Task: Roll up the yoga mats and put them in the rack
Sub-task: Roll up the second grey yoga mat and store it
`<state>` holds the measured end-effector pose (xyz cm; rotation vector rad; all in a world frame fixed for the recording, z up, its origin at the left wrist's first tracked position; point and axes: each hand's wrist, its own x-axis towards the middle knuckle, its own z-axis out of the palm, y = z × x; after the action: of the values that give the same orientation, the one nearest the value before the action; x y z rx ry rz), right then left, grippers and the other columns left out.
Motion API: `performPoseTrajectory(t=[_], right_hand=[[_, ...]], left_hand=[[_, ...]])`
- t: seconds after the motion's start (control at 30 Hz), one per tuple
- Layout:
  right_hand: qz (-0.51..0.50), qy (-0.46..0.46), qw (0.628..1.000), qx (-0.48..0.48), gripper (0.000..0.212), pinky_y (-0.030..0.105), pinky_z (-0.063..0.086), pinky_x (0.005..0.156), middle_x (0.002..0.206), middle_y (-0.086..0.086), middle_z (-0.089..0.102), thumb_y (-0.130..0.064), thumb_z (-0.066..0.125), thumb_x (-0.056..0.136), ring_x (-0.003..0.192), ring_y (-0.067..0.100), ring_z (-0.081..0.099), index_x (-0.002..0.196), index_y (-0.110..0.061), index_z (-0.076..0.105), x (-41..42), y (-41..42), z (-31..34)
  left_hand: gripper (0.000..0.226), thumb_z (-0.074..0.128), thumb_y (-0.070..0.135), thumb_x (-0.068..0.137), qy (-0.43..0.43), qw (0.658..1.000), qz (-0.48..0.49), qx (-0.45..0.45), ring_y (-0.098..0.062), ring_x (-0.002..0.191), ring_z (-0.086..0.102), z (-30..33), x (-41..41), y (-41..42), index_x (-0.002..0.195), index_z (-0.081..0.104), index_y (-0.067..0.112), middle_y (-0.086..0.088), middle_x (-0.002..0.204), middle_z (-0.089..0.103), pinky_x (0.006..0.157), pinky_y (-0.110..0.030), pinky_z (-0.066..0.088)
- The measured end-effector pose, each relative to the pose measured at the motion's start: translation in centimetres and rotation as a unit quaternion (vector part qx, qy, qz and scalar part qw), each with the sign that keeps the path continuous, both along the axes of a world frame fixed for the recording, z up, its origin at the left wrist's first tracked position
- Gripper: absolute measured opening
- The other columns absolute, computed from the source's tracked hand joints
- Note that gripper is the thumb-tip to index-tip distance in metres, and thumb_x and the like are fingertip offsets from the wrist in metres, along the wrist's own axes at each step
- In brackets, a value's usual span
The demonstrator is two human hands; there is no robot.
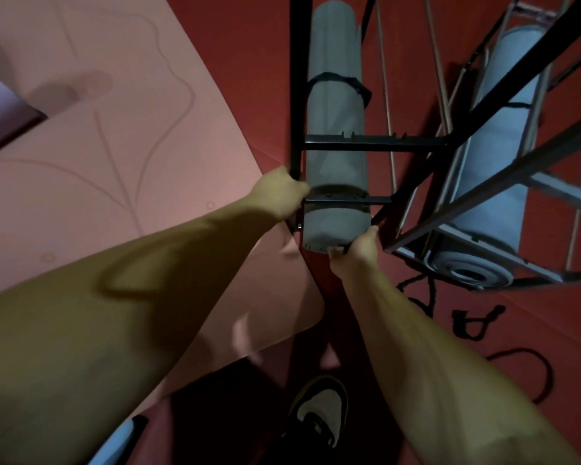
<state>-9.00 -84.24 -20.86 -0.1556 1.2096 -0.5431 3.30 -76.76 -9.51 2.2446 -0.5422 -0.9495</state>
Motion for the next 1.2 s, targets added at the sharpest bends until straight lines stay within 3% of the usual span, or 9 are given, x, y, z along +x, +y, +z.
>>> performPoseTrajectory(t=[0.1, 0.2, 0.27, 0.33, 0.47, 0.7, 0.87, 1.0, 1.2], right_hand=[[0.011, -0.022, 1.000, 0.006, 0.063, 0.020, 0.050, 0.044, 0.081, -0.002, 0.070, -0.066, 0.036, 0.096, 0.072, 0.014, 0.067, 0.134, -0.021, 0.057, -1.6, 1.6, 0.4], [0.076, 0.058, 0.995, 0.011, 0.047, 0.024, 0.050, 0.055, 0.082, 0.001, 0.066, -0.058, 0.040, 0.098, 0.072, 0.015, 0.065, 0.109, -0.020, 0.065, -3.2, 5.3, 3.0], [0.161, 0.084, 0.983, -0.003, 0.037, 0.024, 0.050, 0.059, 0.076, 0.002, 0.054, -0.041, 0.032, 0.104, 0.061, 0.013, 0.060, 0.082, -0.018, 0.050, -3.6, 8.4, 5.5], [0.274, 0.077, 0.958, -0.025, 0.031, 0.028, 0.046, 0.068, 0.074, 0.001, 0.056, -0.034, 0.034, 0.105, 0.066, 0.013, 0.057, 0.082, -0.017, 0.049, -3.1, 12.8, 8.7], [0.492, 0.010, 0.863, -0.112, 0.025, 0.030, 0.036, 0.059, 0.067, -0.002, 0.059, -0.031, 0.041, 0.102, 0.059, 0.014, 0.052, 0.090, -0.017, 0.058, -0.7, 20.4, 17.1], [0.789, -0.006, 0.492, -0.368, 0.021, 0.025, 0.040, 0.062, 0.086, 0.001, 0.065, -0.026, 0.046, 0.101, 0.067, 0.012, 0.059, 0.101, -0.015, 0.064, -0.7, 32.8, 33.9], [0.842, 0.056, 0.236, -0.483, 0.025, 0.027, 0.043, 0.066, 0.098, 0.004, 0.068, -0.029, 0.046, 0.102, 0.075, 0.013, 0.062, 0.103, -0.011, 0.063, -1.2, 41.9, 38.5], [0.839, 0.081, 0.065, -0.534, 0.023, 0.023, 0.042, 0.063, 0.088, 0.000, 0.066, -0.030, 0.049, 0.100, 0.074, 0.013, 0.062, 0.081, -0.019, 0.055, -0.5, 49.4, 37.9], [0.811, 0.093, -0.126, -0.563, 0.024, 0.028, 0.043, 0.083, 0.117, 0.004, 0.067, -0.030, 0.055, 0.094, 0.105, 0.025, 0.060, 0.110, -0.014, 0.065, -0.5, 59.5, 30.8]], left_hand=[[0.039, 0.059, 0.024, 0.098, 0.032, 0.999, -0.022, 0.022, -0.021, 0.102, 0.056, 1.2, -1.0, 3.0, 0.134, 0.053, 0.011, 0.002, 0.117, 0.058, 0.087, -0.027, 0.041], [0.031, 0.057, 0.029, 0.099, 0.097, 0.995, 0.019, 0.023, -0.022, 0.106, 0.060, 2.6, -2.1, 8.3, 0.127, 0.061, 0.014, -0.003, 0.121, 0.064, 0.095, -0.032, 0.048], [0.023, 0.057, 0.029, 0.098, 0.120, 0.991, 0.047, 0.026, -0.026, 0.108, 0.063, 4.0, -2.9, 11.8, 0.114, 0.066, 0.016, -0.010, 0.120, 0.066, 0.100, -0.041, 0.050], [0.021, 0.055, 0.024, 0.097, 0.121, 0.989, 0.078, 0.036, -0.027, 0.103, 0.065, 6.7, -3.9, 17.0, 0.108, 0.067, 0.011, -0.014, 0.118, 0.067, 0.094, -0.037, 0.053], [0.027, 0.049, 0.018, 0.099, 0.129, 0.985, 0.101, 0.058, -0.028, 0.089, 0.065, 12.7, -6.6, 28.0, 0.114, 0.063, 0.001, -0.015, 0.118, 0.068, 0.076, -0.031, 0.047], [0.026, 0.047, 0.022, 0.101, 0.078, 0.972, 0.208, 0.079, -0.022, 0.080, 0.062, 23.3, -11.2, 49.8, 0.114, 0.062, 0.006, -0.008, 0.115, 0.070, 0.066, -0.024, 0.047], [0.027, 0.050, 0.027, 0.100, 0.065, 0.949, 0.308, 0.036, -0.021, 0.081, 0.065, 26.7, -15.5, 62.4, 0.114, 0.063, 0.009, -0.003, 0.110, 0.071, 0.075, -0.028, 0.052], [0.027, 0.048, 0.031, 0.101, 0.055, 0.936, 0.348, 0.008, -0.021, 0.088, 0.067, 26.6, -17.7, 70.4, 0.115, 0.063, 0.013, -0.001, 0.111, 0.069, 0.083, -0.032, 0.054], [0.027, 0.048, 0.027, 0.101, 0.089, 0.893, 0.440, -0.007, -0.022, 0.083, 0.065, 19.8, -22.1, 80.7, 0.113, 0.064, 0.009, -0.003, 0.109, 0.070, 0.076, -0.030, 0.053]])
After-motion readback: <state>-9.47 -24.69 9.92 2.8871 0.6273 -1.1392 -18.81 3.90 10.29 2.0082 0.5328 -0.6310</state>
